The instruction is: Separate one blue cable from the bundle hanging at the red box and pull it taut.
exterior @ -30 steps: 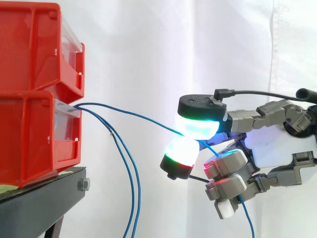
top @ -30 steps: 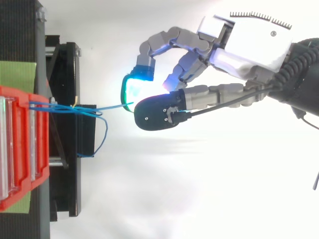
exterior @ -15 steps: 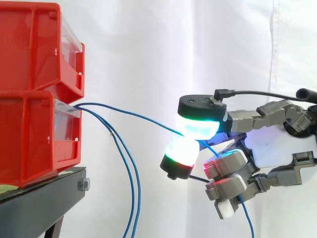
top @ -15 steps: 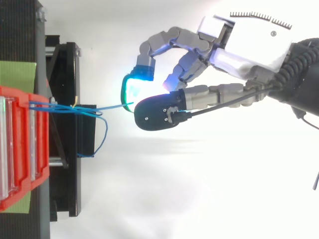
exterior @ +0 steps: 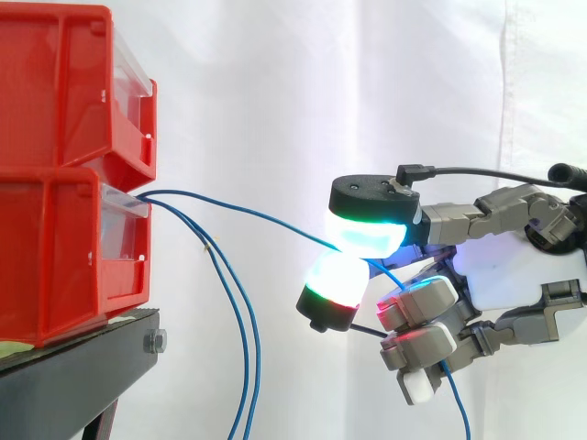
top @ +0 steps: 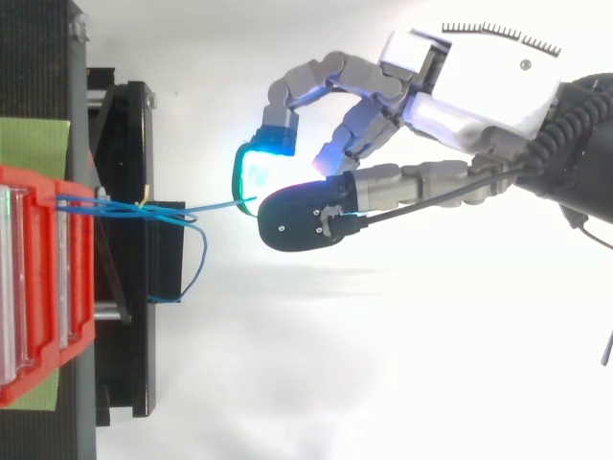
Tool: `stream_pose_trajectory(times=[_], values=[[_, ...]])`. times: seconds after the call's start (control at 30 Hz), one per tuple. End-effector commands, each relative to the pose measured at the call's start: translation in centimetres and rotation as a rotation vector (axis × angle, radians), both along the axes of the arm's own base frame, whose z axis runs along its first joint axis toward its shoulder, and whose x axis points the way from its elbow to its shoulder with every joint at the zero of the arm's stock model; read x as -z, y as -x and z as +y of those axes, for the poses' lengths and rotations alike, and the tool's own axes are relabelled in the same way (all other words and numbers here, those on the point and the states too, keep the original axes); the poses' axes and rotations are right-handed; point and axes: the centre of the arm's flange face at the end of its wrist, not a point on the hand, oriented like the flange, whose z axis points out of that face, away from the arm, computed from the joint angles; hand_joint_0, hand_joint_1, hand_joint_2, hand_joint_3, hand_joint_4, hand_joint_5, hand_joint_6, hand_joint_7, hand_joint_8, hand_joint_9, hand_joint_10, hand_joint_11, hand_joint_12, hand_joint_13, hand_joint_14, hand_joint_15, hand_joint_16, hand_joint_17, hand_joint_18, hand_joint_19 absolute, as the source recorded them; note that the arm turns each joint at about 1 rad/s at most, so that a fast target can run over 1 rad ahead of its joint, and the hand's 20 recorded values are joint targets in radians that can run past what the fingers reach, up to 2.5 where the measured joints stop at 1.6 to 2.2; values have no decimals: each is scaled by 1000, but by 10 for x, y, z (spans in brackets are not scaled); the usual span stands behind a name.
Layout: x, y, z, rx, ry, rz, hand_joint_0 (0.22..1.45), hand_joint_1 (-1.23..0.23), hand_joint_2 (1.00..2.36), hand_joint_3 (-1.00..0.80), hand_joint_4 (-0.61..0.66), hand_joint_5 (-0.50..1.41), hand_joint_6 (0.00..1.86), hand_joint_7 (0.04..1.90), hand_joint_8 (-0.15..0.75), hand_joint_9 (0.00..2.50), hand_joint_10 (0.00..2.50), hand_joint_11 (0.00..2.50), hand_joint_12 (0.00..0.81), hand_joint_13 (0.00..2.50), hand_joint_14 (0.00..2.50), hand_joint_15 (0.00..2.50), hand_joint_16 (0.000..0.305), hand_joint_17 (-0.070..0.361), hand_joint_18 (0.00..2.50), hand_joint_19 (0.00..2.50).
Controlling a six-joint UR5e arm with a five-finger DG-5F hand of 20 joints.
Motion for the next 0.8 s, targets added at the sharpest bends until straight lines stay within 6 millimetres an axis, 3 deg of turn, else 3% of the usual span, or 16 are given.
stream_pose_trajectory(times=[0.0, 0.77], values=[[0, 0, 0, 0, 0, 1, 697, -710, 1027, -183, -102, -204, 934, 1102, 263, 1106, 285, 1601, 307, 1098, 1, 1649, 41, 93, 720, 802], [0, 0, 0, 0, 0, 1, 696, -710, 1028, -179, -101, -204, 934, 1108, 260, 1105, 277, 1608, 307, 1093, 2, 1640, 42, 94, 723, 801]])
